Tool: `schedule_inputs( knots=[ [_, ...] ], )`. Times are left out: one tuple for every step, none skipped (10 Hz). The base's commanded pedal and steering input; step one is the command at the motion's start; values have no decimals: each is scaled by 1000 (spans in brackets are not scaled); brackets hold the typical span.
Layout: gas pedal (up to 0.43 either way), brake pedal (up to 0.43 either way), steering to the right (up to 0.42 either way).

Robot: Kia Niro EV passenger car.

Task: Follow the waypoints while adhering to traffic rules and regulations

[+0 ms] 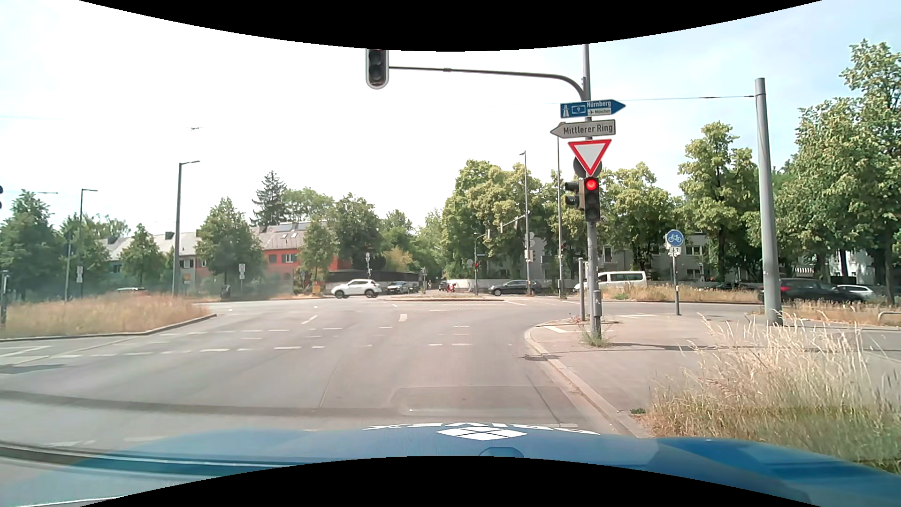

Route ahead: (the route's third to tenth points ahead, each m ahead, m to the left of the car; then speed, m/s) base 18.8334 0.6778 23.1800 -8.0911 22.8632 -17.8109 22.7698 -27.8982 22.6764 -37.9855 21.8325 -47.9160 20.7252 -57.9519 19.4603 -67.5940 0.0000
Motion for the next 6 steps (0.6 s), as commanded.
schedule_inputs(
  knots=[
    [0,262,4],
    [0,262,4],
    [0,262,4],
    [0,262,4],
    [0,262,4],
    [0,262,4]
  ],
)
